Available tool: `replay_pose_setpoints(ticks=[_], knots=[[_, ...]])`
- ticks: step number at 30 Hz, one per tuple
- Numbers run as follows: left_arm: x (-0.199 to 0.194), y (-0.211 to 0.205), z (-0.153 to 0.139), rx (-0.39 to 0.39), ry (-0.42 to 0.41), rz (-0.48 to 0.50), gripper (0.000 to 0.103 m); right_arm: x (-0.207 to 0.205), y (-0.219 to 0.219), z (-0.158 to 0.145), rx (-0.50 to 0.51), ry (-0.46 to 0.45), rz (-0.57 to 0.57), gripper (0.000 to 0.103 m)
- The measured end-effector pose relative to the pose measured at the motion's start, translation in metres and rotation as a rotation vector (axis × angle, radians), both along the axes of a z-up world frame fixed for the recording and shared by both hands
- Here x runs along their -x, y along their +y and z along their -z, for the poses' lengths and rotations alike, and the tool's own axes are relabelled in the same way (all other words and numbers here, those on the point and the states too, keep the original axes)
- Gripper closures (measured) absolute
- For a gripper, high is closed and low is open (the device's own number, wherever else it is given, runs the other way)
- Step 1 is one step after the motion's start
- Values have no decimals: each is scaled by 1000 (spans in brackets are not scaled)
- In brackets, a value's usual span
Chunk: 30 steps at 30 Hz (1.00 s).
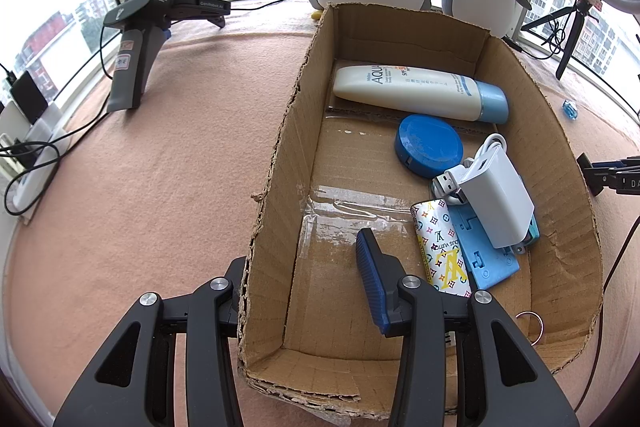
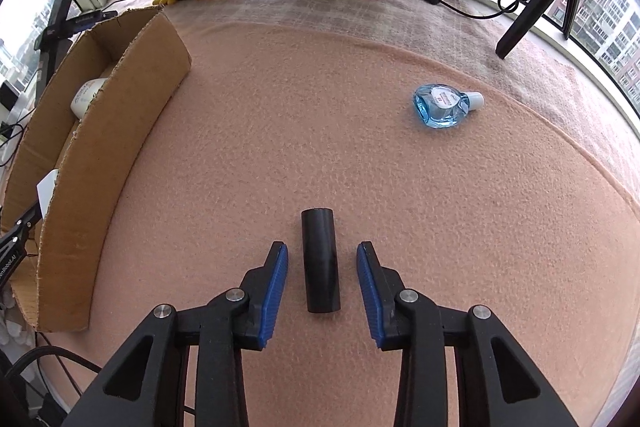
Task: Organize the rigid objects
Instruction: 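Move the right tool toward the black cylinder, then close the right tool on the black cylinder, then carry the black cylinder with the right tool into the box and release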
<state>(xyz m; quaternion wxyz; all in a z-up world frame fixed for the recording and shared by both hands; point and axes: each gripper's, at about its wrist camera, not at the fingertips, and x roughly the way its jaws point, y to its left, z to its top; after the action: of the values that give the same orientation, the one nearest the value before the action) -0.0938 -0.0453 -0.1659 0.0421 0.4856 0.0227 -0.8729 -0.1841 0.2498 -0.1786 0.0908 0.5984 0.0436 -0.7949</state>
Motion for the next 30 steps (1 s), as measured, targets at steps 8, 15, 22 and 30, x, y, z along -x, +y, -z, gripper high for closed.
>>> replay_pose_setpoints(ticks=[8,15,22,30], knots=[[0,0,0,1,0,-1,61,-1,3,-1,-1,-3,1,84],[0,0,0,0,0,0,61,-1,3,-2,-7,-4,-3,88],[0,0,0,0,0,0,61,-2,6,-3,5,-3,23,88],[0,0,0,1,0,-1,61,-10,5,-15,45,34,57,88]])
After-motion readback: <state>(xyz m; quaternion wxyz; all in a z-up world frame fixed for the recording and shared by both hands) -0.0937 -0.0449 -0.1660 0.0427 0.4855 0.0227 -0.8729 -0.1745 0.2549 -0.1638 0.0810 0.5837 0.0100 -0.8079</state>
